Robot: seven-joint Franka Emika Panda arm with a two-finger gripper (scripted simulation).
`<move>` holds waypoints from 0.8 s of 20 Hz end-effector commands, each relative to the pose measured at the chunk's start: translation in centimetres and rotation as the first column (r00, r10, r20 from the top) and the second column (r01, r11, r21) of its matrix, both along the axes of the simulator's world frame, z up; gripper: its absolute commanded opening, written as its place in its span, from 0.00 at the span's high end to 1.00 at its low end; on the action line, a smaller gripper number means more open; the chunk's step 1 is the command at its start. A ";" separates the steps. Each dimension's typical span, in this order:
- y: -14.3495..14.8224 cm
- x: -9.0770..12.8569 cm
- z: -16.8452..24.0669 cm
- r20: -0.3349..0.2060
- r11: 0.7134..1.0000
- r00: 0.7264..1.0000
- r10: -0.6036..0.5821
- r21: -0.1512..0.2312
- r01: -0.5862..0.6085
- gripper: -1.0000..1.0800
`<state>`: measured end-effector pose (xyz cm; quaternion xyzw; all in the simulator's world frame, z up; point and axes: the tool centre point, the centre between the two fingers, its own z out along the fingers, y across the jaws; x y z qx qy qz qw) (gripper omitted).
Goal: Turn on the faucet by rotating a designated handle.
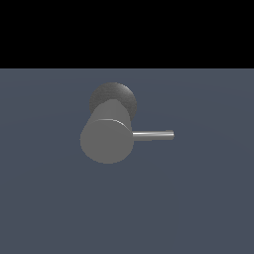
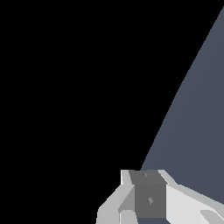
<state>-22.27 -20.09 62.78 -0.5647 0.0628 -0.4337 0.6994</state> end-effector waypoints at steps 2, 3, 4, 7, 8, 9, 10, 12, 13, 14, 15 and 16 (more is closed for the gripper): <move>0.9 0.3 0.2 0.006 1.000 1.000 0.017 -0.005 -0.017 1.00; 1.3 0.4 0.3 0.007 1.000 1.000 0.025 -0.011 -0.025 1.00; 1.8 0.5 0.3 0.009 0.999 0.999 0.032 -0.016 -0.032 1.00; 2.4 0.7 0.5 0.011 0.999 0.999 0.043 -0.025 -0.043 1.00; 2.4 0.7 0.5 0.011 0.999 0.999 0.043 -0.025 -0.043 1.00; 2.3 0.6 0.4 0.010 0.999 0.999 0.041 -0.024 -0.041 1.00; 2.1 0.6 0.4 0.010 0.999 0.999 0.039 -0.022 -0.038 1.00; 1.9 0.6 0.4 0.011 0.999 0.999 0.036 -0.016 -0.035 1.00; 1.8 0.7 0.3 0.012 0.999 0.999 0.035 -0.011 -0.034 1.00; 1.7 0.7 0.3 0.013 0.999 0.999 0.033 -0.004 -0.033 1.00; 1.5 0.8 0.2 0.015 1.000 0.999 0.030 0.004 -0.030 1.00; 1.3 0.8 0.1 0.016 1.000 1.000 0.027 0.014 -0.027 1.00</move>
